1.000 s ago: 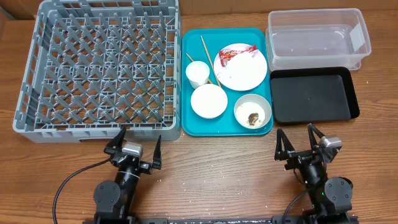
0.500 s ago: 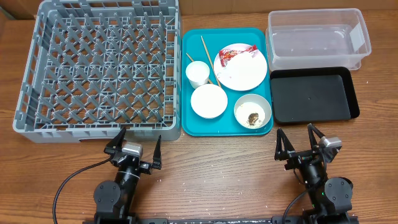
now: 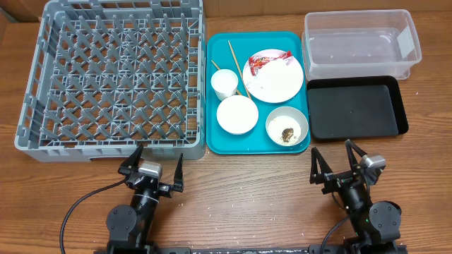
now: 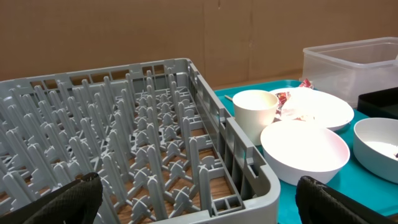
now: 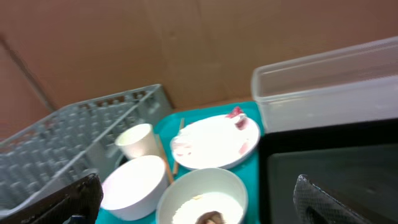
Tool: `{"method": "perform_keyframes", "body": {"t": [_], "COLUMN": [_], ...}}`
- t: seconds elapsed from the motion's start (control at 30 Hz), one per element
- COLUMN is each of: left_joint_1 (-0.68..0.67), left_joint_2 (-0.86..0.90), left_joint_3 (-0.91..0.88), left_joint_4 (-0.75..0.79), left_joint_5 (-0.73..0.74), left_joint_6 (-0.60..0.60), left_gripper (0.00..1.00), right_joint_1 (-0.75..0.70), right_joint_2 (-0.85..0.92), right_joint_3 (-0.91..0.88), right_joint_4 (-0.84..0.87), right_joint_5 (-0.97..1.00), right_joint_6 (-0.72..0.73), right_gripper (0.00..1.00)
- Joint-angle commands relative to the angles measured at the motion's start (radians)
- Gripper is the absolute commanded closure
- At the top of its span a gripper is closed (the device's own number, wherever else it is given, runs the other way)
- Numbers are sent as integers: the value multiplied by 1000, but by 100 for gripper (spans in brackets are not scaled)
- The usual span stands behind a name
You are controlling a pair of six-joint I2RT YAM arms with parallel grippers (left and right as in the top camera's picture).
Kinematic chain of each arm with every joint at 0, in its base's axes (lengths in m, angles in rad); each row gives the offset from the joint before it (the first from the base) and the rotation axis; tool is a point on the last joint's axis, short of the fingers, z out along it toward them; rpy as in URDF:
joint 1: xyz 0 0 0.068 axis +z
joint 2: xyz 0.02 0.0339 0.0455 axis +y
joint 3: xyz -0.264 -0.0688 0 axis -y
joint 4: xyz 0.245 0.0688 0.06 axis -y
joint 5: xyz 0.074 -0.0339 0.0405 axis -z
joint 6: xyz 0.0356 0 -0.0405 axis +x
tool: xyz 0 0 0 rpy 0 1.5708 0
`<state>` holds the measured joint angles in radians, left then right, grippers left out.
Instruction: Sort waste into correct bins and load items into the dishwasher
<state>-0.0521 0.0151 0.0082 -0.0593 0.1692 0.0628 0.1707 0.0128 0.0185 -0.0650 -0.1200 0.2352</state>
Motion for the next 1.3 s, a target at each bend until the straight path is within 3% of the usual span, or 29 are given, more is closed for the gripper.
{"method": "perform_keyframes", "body": {"t": [0.0,0.3,0.57,0.87,1.2,1.27], "left_joint_1": [6,6,6,6,6,6], "left_joint_2": [-9,-9,-9,-9,-9,-9], "left_joint_3": [-3,-3,-3,-3,-3,-3], "left_joint_4": [0,0,0,0,0,0], "left_joint_5": [7,7,7,7,7,7], "left_joint_6": [20,20,20,20,20,20], "left_gripper": [0,0,0,0,0,0], "right_joint_1": [-3,-3,-3,-2,4,19], "right_joint_2": [-10,11,240,690,1316,1452], "right_joint_3": [-3,145,372,821,1498,1631], "right_joint_4": [19,6,-36,-316,-796,-879], "right_joint_5": [-82,-85,-148,-252,-301,-301], "right_joint_6": [-1,-8,-8,-87,-93,-161], "right_gripper": [0,0,0,0,0,0]}}
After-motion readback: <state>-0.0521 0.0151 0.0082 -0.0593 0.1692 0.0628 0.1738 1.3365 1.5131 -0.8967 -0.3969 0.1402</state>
